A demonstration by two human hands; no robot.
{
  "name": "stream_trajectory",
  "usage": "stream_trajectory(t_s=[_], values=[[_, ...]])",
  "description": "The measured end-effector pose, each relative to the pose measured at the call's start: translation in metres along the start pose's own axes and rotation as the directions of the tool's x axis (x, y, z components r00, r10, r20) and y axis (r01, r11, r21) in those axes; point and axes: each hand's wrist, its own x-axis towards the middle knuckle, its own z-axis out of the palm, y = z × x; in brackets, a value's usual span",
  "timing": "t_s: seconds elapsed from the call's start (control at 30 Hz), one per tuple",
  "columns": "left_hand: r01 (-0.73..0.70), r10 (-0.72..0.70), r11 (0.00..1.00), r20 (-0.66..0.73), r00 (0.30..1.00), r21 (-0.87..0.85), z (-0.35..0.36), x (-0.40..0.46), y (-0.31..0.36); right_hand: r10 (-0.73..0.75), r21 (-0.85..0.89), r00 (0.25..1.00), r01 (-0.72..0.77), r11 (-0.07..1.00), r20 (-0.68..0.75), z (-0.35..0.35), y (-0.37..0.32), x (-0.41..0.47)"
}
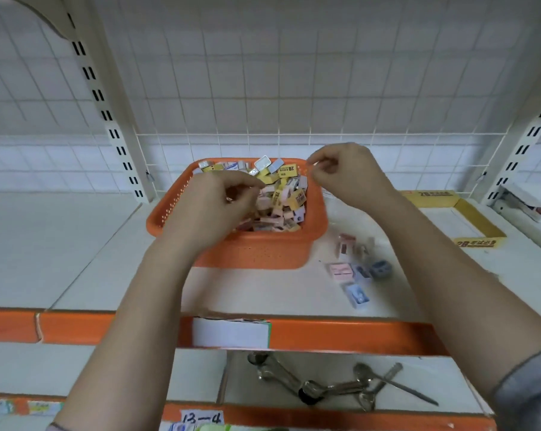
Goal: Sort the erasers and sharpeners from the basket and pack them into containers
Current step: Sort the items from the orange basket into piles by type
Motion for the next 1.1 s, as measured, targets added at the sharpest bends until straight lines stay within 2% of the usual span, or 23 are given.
stream_trajectory(t_s=[0.1, 0.23, 0.4, 0.6, 0.73, 0.87, 0.97, 1.1], values=[[-0.003, -0.009, 0.992, 0.088, 0.996, 0.130, -0.014, 0.029, -0.031, -0.016, -0.131, 0.997, 0.025, 0.991, 0.072, 0.023, -0.012, 0.037], [-0.052, 0.002, 0.967, 0.197, 0.980, 0.250, -0.027, 0.060, -0.060, 0.010, -0.370, 0.989, 0.047, 0.928, 0.151, 0.053, -0.014, 0.080], [-0.106, 0.027, 0.961, 0.295, 0.955, 0.257, -0.030, 0.082, -0.078, 0.047, -0.577, 0.971, 0.101, 0.811, 0.235, 0.072, -0.006, 0.104], [-0.096, 0.016, 0.967, 0.322, 0.946, 0.235, -0.022, 0.097, -0.093, -0.007, -0.643, 0.961, 0.190, 0.742, 0.276, 0.080, 0.002, 0.107], [-0.095, 0.023, 0.967, 0.288, 0.957, 0.238, -0.019, 0.111, -0.099, -0.060, -0.604, 0.968, 0.199, 0.772, 0.242, 0.071, 0.002, 0.102], [-0.135, 0.046, 0.947, 0.295, 0.954, 0.291, -0.012, 0.129, -0.103, -0.082, -0.405, 0.995, 0.096, 0.909, 0.052, 0.062, -0.003, 0.082], [-0.171, 0.046, 0.928, 0.354, 0.934, 0.330, -0.004, 0.141, -0.105, -0.013, -0.218, 0.999, 0.006, 0.976, -0.030, 0.054, -0.009, 0.060], [-0.216, 0.058, 0.912, 0.413, 0.909, 0.348, 0.003, 0.149, -0.105, 0.101, 0.016, 0.993, -0.100, 0.995, -0.059, 0.044, -0.019, 0.029]])
